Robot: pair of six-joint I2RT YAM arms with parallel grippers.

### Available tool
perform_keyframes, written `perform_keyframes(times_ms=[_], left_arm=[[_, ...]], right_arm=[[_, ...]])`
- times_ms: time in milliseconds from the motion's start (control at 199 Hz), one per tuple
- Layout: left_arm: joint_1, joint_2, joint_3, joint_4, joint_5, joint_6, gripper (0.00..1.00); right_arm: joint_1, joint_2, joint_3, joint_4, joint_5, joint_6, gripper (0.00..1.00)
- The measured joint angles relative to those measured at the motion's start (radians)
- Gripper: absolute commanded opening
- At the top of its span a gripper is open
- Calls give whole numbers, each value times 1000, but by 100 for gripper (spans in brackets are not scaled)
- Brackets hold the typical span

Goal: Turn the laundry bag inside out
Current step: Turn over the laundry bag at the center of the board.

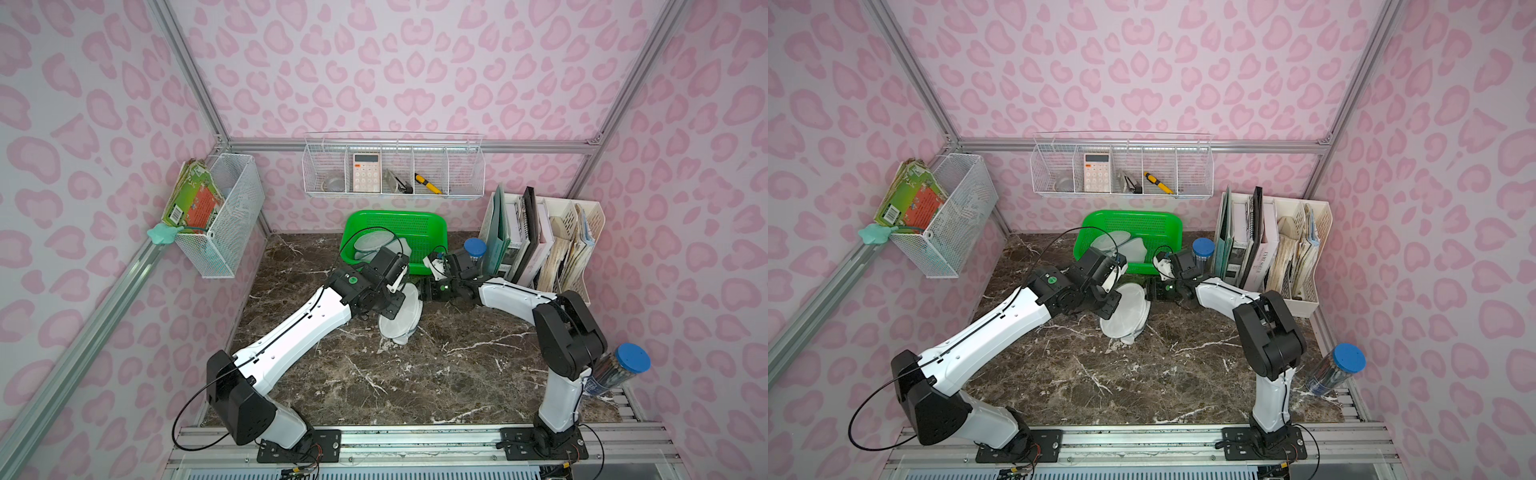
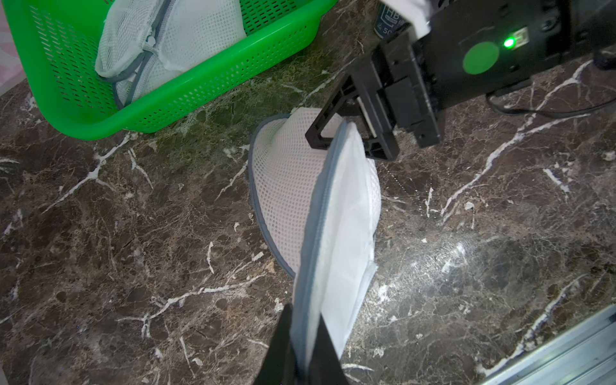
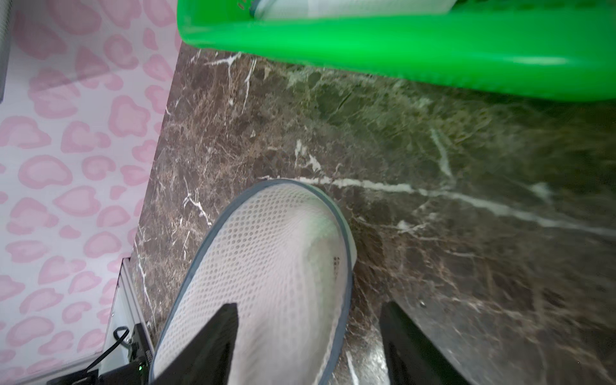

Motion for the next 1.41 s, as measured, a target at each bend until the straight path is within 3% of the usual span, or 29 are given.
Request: perform_keyframes(times_ms=[181, 241, 443, 548, 634, 815, 1041, 1132, 1293, 1409], left_arm=[[-5, -12, -14, 3, -3, 0, 10], [-7, -26, -24, 2, -9, 0, 10], [-12, -107, -116, 45, -53, 8, 14], [-14, -167, -193, 94, -81, 30, 49], [-16, -202, -255, 135, -117, 34, 63], [-15, -222, -269, 181, -183, 29, 68], [-16, -251, -225, 176, -174, -2, 68], [-15, -301, -221, 172, -167, -19, 69], [-13, -414, -251, 182, -167, -26, 81], [-10, -449, -273, 196, -177, -41, 77]], right_arm=[[5, 10, 20, -8, -28, 16, 7], [1, 2, 36, -20, -29, 21, 0], [-43, -43, 146, -52, -12, 25, 0], [-61, -64, 207, -62, 0, 24, 0], [-68, -72, 249, -82, 23, 24, 0], [-57, -82, 307, -131, 82, -5, 0], [-43, -116, 319, -158, 158, -26, 0], [-42, -123, 326, -165, 187, -39, 0], [-53, -123, 353, -176, 210, -42, 0], [-53, -119, 360, -173, 210, -37, 0]])
